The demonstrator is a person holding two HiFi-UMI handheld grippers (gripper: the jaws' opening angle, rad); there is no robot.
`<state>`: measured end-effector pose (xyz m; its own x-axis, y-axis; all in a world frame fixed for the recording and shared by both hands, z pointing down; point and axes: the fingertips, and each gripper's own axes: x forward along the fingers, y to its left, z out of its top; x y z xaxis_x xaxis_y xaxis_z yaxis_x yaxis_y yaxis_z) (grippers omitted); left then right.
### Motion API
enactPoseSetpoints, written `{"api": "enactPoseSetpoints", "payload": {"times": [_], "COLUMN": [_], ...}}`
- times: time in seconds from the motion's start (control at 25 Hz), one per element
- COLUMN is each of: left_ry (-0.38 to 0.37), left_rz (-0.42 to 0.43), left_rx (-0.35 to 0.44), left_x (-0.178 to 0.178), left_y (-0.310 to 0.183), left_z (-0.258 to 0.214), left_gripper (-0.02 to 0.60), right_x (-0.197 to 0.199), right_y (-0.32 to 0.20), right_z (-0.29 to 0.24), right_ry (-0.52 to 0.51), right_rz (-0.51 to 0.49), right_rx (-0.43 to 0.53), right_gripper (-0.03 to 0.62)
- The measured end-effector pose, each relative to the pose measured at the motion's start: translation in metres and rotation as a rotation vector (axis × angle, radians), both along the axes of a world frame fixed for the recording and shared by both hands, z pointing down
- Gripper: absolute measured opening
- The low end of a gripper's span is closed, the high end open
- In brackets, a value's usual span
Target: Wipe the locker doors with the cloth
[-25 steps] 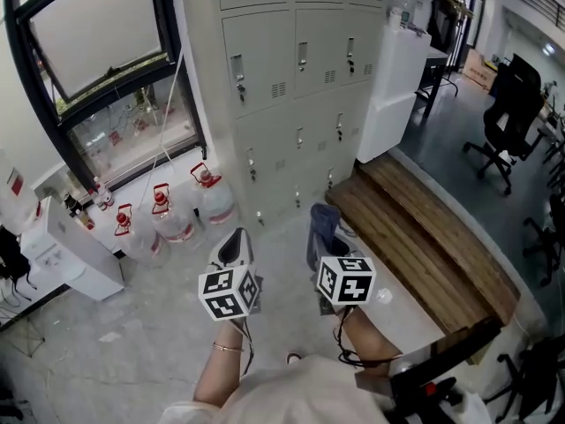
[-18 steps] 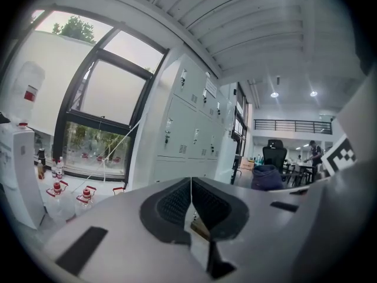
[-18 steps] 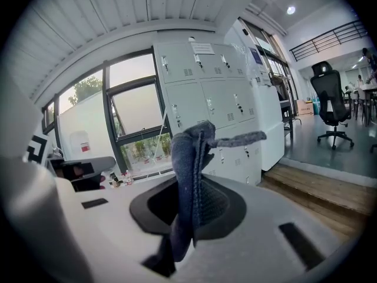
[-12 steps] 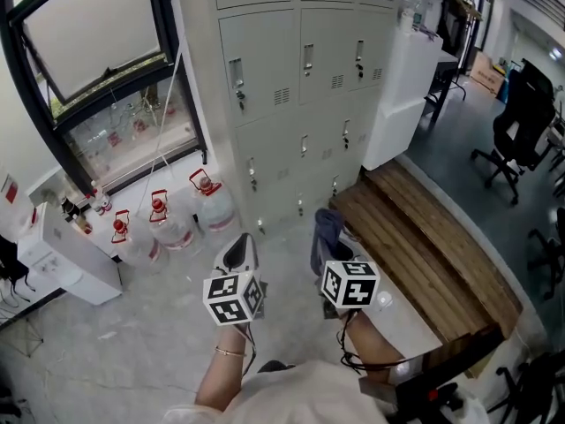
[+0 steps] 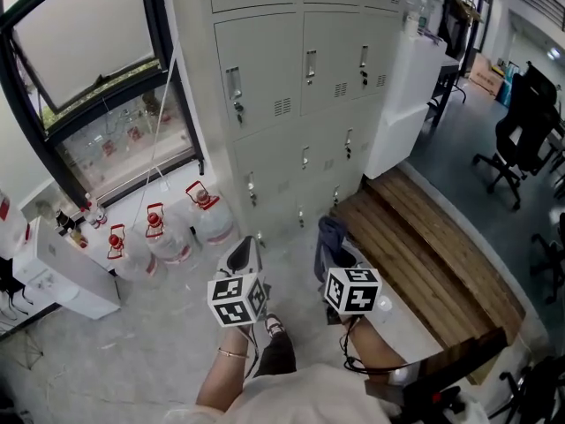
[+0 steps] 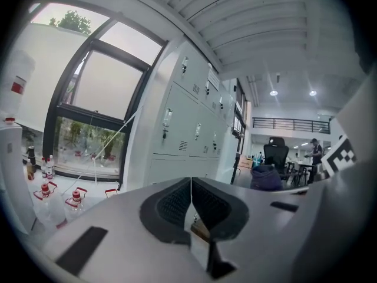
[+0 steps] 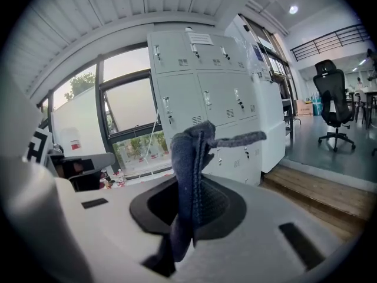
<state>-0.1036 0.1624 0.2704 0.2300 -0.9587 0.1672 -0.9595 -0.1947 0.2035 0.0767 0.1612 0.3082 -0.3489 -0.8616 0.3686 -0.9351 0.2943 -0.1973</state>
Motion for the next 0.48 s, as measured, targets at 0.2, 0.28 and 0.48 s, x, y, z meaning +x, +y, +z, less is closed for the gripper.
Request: {"api": "enactPoseSetpoints", "payload": {"times": [0.2,0.28,0.48], "left_ry": [-0.007,-0.006,-0.002], "left_rz": [0.012,0.03,0.061], "left_rx": [0.005,0.001,0.007], "left_x": [-0.01,-0.011,-0.018], "left_y": [-0.066,-0.097,-0.176], "left_z": [0.0,-0.001,-0.006], "left_gripper": [0.009,0.009,0.009], "right_x": [-0.01,-0.012,-0.019], "right_y": [-0.059,-0.087,-0.161], "right_z": [-0.001,-0.004,-0.014], "right_ry": [-0.005,-0.008,0.004], "right_rz": [0.01,0.024,0.047], "right_rx": [0.009,0.011,0.031], "right_gripper": [0.043,0.043,0.043]}}
